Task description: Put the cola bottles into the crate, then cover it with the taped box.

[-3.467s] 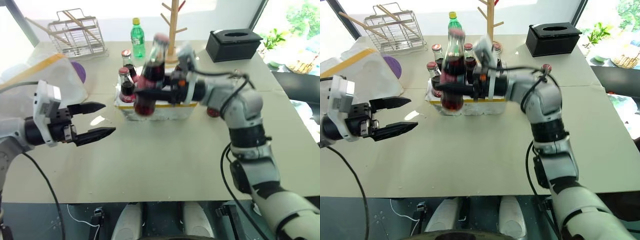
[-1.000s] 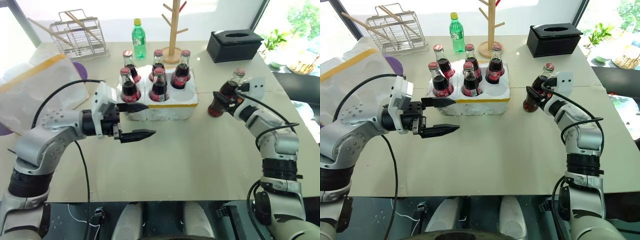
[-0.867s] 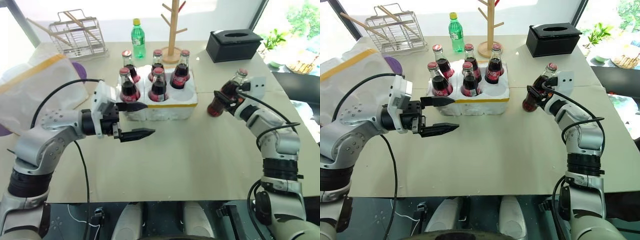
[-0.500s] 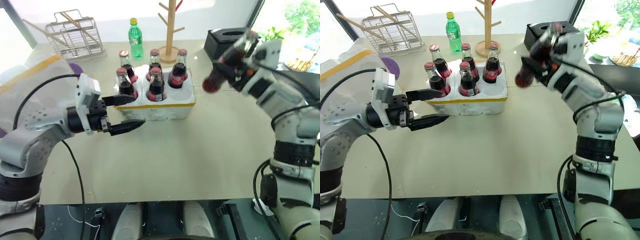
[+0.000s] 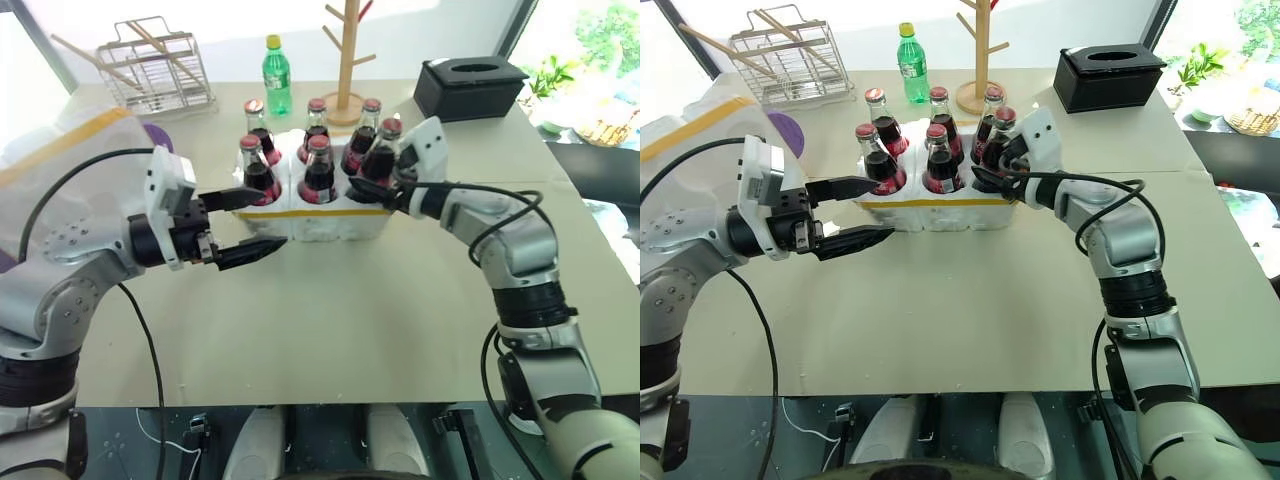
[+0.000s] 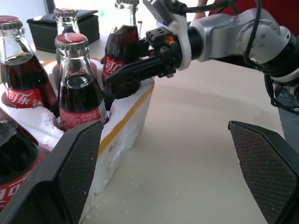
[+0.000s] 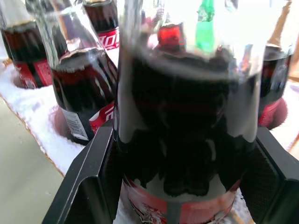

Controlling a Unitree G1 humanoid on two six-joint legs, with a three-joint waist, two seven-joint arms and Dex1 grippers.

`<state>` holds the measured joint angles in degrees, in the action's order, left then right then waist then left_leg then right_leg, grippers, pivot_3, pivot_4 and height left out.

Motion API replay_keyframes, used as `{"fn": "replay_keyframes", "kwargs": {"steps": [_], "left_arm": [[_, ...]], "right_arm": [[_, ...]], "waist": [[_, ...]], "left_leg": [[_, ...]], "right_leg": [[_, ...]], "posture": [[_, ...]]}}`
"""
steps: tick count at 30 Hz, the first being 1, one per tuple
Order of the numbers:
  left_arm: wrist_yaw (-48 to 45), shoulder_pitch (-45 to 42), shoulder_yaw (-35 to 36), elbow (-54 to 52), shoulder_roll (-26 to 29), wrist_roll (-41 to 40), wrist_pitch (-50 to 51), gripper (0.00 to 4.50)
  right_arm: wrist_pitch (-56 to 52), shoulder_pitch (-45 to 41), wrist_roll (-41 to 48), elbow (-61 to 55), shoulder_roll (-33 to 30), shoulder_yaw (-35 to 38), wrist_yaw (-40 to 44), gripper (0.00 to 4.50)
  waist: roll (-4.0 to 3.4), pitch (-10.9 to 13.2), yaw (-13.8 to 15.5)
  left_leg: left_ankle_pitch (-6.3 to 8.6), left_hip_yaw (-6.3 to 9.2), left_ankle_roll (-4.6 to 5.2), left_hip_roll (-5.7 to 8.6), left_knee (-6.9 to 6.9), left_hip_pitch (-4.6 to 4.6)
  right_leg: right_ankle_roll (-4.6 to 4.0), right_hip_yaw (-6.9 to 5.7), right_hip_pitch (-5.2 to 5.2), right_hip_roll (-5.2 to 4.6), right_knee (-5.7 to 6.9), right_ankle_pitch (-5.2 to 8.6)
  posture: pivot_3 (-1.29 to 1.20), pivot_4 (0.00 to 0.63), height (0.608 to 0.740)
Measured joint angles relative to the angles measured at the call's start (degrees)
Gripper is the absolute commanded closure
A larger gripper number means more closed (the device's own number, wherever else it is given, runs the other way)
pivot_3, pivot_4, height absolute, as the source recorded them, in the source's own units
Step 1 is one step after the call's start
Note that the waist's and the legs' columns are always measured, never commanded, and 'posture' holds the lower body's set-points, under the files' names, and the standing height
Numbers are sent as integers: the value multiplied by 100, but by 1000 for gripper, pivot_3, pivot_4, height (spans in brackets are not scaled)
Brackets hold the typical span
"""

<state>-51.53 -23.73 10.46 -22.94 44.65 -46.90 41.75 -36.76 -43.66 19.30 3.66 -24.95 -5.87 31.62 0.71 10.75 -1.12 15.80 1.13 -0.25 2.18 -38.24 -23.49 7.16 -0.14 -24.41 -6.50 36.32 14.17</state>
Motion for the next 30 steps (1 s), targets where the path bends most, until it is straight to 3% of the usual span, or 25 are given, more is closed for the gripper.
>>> {"fn": "replay_keyframes", "kwargs": {"steps": [4, 8, 11, 20, 24, 27, 30], "left_arm": [[-21, 3, 4, 2, 39, 5, -4, 0], [-80, 128, 111, -57, 361, -13, 68, 0], [-143, 651, 692, -293, 791, -209, 295, 0], [-362, 2844, 3751, -928, 1481, -580, 1118, 0], [-1228, 3938, 4813, -445, 1928, 161, 961, 0], [-2349, 4821, 5528, 783, 2408, 1136, 348, 0], [-3117, 5323, 5531, 2303, 3022, 2191, -872, 0]], "right_arm": [[98, -156, -213, 423, 141, -84, 147, 47], [-16, -226, -184, 490, 153, -43, 344, 47], [-402, -165, 154, 194, 8, 231, 557, 47], [-959, 306, 1033, -955, -1973, 1475, 1683, 47], [-1238, 431, 1717, -1470, -2330, 1608, 2384, 47], [-1670, 284, 2669, -1999, -2349, 1787, 2746, 47], [-1969, 9, 3314, -2133, -2244, 1830, 2782, 47]], "waist": [[11, -9, -27], [14, -11, -39], [8, -7, -40], [8, -6, 33], [0, -2, -33], [-2, -3, -35], [2, -5, 8]], "left_leg": [[0, -6, 0, -3, 0, 14], [10, -5, 18, -7, 0, 15], [11, -2, 18, -12, 3, 9], [26, -7, 42, -7, 2, 6], [25, -34, 41, -21, 6, 15], [25, -50, 40, -49, 6, 21], [25, -60, 40, -53, 5, 21]], "right_leg": [[0, 0, 11, 2, 0, 0], [0, 0, 10, 5, 2, 0], [-1, 0, -2, 6, 9, 0], [-1, -1, 10, -4, -15, 1], [-2, 0, 5, 8, -14, 2], [-9, -1, 8, 22, -14, 5], [-15, -1, 7, 21, -16, 6]], "posture": [[0, 150, 740], [0, 150, 740], [0, 150, 740], [0, 150, 740], [0, 150, 740], [0, 150, 740], [0, 150, 740]]}}
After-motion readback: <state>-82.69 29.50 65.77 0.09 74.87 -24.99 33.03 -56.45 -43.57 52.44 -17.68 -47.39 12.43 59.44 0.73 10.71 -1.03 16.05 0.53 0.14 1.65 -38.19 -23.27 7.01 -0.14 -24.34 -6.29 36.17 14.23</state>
